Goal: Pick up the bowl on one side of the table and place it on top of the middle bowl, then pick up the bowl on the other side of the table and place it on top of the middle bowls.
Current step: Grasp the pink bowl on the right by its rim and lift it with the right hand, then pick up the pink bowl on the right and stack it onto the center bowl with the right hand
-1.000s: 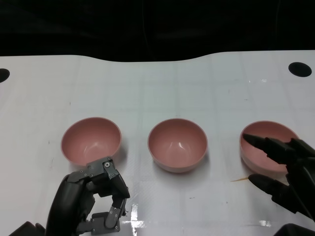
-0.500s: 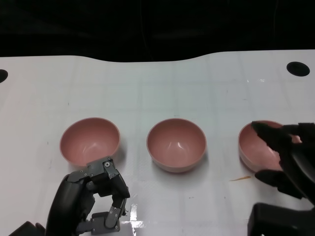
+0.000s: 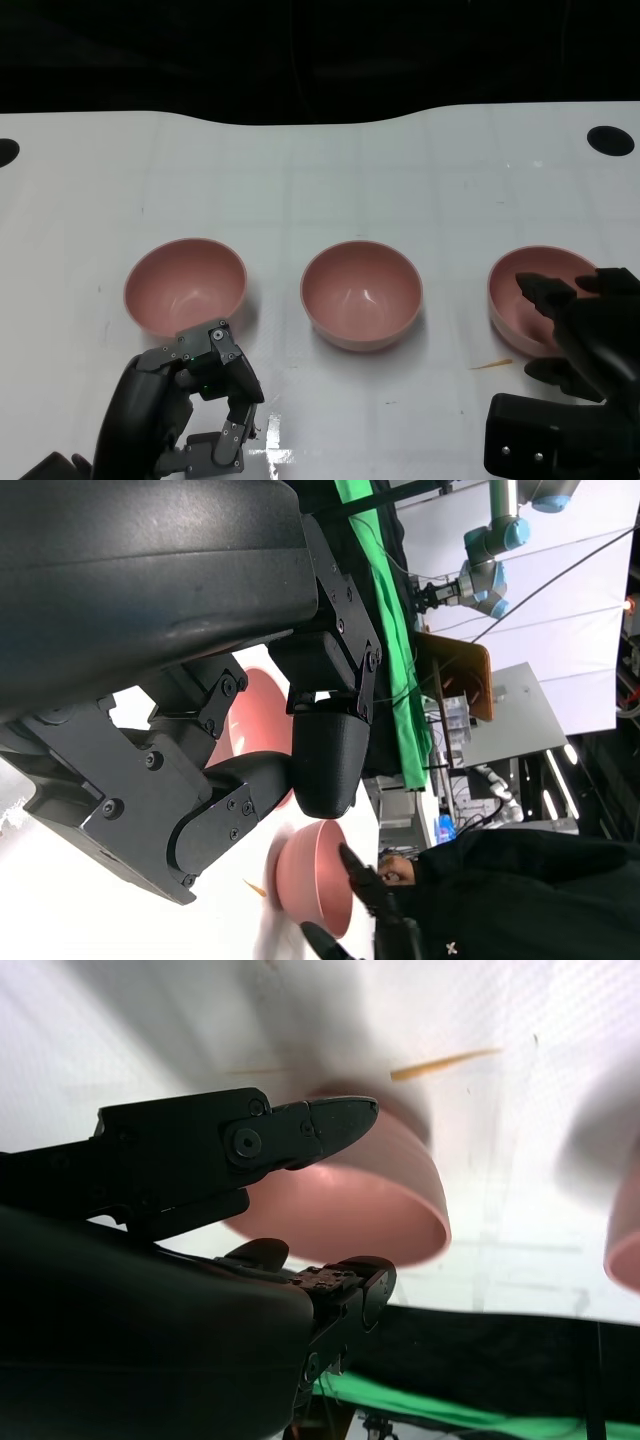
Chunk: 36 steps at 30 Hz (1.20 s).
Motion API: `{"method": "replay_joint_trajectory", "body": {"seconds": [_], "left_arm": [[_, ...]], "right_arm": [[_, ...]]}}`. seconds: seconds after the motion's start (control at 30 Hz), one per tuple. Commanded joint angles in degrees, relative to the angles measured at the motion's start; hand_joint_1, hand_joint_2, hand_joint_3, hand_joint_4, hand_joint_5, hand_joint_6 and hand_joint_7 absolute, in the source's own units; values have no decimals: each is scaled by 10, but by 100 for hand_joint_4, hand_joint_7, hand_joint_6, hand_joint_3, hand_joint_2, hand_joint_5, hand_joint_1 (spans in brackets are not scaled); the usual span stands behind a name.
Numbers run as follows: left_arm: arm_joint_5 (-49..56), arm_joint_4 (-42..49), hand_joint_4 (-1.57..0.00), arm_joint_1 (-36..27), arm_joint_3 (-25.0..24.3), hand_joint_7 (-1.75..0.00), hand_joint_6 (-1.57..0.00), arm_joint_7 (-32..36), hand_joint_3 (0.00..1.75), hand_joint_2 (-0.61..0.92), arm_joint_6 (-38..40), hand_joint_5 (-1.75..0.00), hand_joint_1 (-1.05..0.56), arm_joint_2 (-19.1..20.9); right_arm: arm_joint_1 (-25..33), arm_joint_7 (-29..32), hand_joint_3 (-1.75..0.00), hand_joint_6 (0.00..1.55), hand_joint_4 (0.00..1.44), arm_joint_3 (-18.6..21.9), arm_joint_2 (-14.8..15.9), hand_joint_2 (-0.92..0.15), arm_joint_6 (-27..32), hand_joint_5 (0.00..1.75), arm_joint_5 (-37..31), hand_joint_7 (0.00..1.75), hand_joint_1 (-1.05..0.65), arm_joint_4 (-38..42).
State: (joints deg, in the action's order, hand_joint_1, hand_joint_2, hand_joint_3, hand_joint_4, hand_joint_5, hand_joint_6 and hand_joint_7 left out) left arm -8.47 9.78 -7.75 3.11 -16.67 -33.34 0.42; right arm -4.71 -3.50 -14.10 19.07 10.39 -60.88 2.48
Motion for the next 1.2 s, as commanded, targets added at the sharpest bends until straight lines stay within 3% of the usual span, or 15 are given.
{"method": "replay_joint_trajectory", "body": {"seconds": [0.03, 0.27, 0.4, 0.47, 0.5, 0.6, 0.7, 0.77, 0.8, 0.83, 0.9, 0.97, 1.03, 1.1, 1.2], "left_arm": [[-4, -9, -91, -7, -4, -150, -82, -1, 133, 36, 2, -169, -18, 6], [-9, -14, -91, -9, -3, -149, -82, -2, 131, 37, 8, -170, -18, 6], [-9, -21, -91, -11, -2, -149, -82, -1, 131, 37, 14, -169, -17, 4], [-8, -25, -91, -13, -2, -148, -82, 0, 131, 37, 17, -169, -18, 4], [-8, -26, -91, -14, -2, -148, -82, 0, 131, 37, 18, -169, -18, 4], [-7, -28, -90, -15, -1, -148, -81, 1, 130, 38, 20, -169, -18, 4], [-6, -27, -90, -15, -1, -148, -81, 1, 130, 38, 19, -169, -17, 3], [1, -24, -90, -13, -2, -148, -81, 6, 130, 38, 15, -169, -17, 2], [2, -22, -90, -13, -2, -148, -81, 6, 130, 38, 13, -169, -17, 2], [3, -19, -90, -11, -3, -148, -81, 6, 130, 39, 11, -169, -16, 2], [2, -13, -91, -8, -3, -147, -82, 3, 131, 38, 4, -168, -15, 2], [1, -13, -91, -8, -3, -147, -82, 4, 132, 36, 8, -167, -15, 0], [-1, -16, -91, -10, -2, -147, -83, 5, 133, 36, 13, -167, -16, -1], [-1, -17, -91, -11, -1, -147, -82, 5, 133, 36, 15, -167, -16, -2], [1, -14, -90, -7, -1, -147, -82, 5, 132, 37, 14, -168, -16, -2]], "right_arm": [[-22, 18, 0, 25, 10, -9, 13, -87, 1, 47, 10, 1, -74, 38], [-67, 24, 0, 29, 17, -44, 14, -89, 2, 40, 19, 2, -72, 122], [-98, 45, -2, 49, 49, -64, 11, -92, -9, 20, 29, 4, -52, 179], [-112, 82, -3, 59, 69, -71, 14, -92, -33, 24, 37, 7, -44, 212], [-117, 111, -6, 75, 75, -71, 15, -92, -51, 73, 45, 8, -36, 229], [-128, 198, -9, 111, 82, -63, 13, -92, -107, 155, 77, 21, -26, 276], [-140, 264, -8, 121, 90, -67, 18, -91, -144, 172, 86, 27, -24, 305], [-147, 298, -11, 120, 91, -70, 21, -91, -158, 174, 83, 33, -23, 311], [-150, 309, -13, 116, 92, -71, 22, -90, -163, 174, 82, 48, -22, 313], [-155, 329, -19, 105, 93, -73, 23, -88, -173, 175, 79, 73, -22, 314], [-164, 352, -22, 98, 94, -77, 26, -85, -186, 175, 76, 87, -24, 313], [-173, 375, -23, 80, 95, -79, 27, -83, -207, 175, 79, 141, -24, 307], [-177, 385, -26, 74, 96, -80, 26, -80, -222, 175, 83, 168, -20, 286], [-175, 373, -28, 73, 96, -80, 22, -79, -224, 175, 87, 173, -19, 250], [-173, 363, -67, 74, 95, -83, 15, -59, -233, 175, 93, 170, -18, 216]]}}
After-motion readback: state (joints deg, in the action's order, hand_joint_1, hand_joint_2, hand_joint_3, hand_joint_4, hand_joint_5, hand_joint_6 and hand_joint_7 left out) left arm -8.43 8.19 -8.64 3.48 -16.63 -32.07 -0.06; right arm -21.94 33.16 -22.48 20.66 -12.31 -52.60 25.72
